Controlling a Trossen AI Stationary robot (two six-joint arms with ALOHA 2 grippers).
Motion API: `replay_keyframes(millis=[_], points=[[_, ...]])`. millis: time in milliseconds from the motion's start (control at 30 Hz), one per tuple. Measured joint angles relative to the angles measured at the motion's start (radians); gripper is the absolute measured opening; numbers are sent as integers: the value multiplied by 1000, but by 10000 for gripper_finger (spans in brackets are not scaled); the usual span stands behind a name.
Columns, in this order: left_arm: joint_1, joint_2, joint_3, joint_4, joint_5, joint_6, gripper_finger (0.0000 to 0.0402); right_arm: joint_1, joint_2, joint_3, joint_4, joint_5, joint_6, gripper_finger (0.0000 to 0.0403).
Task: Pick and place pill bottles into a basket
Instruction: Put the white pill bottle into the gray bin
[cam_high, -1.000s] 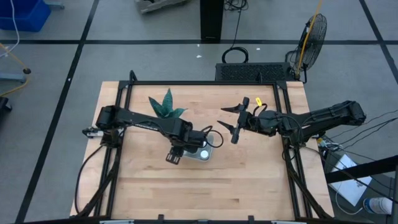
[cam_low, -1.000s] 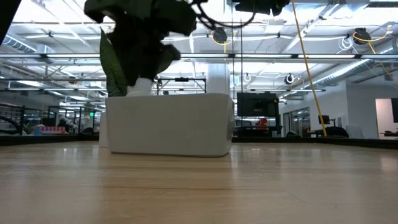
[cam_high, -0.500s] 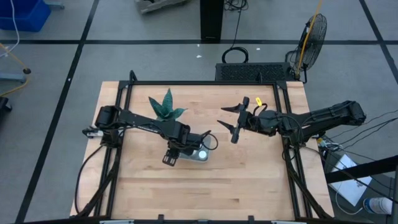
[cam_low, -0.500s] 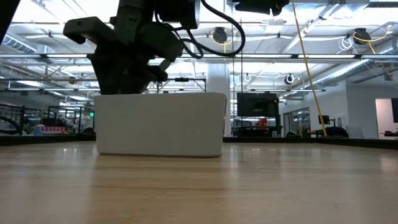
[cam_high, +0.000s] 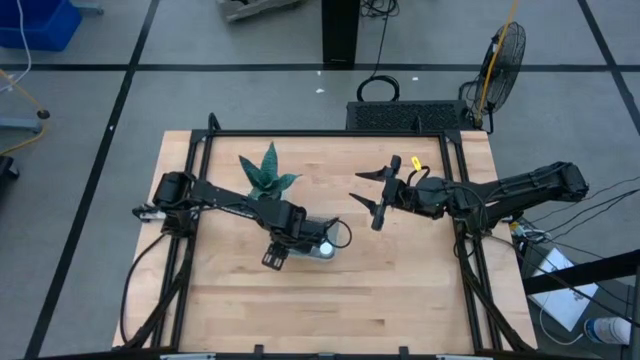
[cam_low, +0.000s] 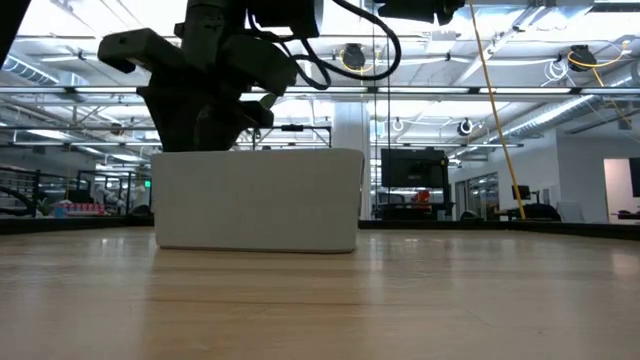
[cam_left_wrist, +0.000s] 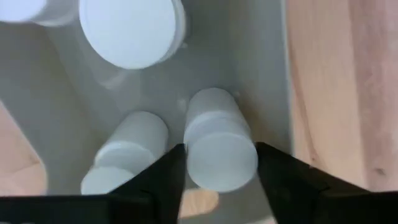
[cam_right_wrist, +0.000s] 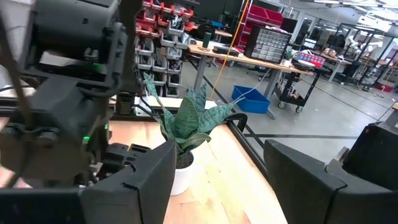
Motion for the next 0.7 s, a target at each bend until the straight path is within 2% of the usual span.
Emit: replay_keyframes(millis=[100,200,467,700], points=[[-9,3,0,7,-25,-7,249,0,0,0,0,0,0,235],[-13,3,0,13,-29,-19,274,0,0,0,0,0,0,235],[-21,3,0,18,-23,-70,283,0,0,0,1,1,-2,235],[-27,-10,0,22,-20,-80,284,0,0,0,10,48,-16,235]])
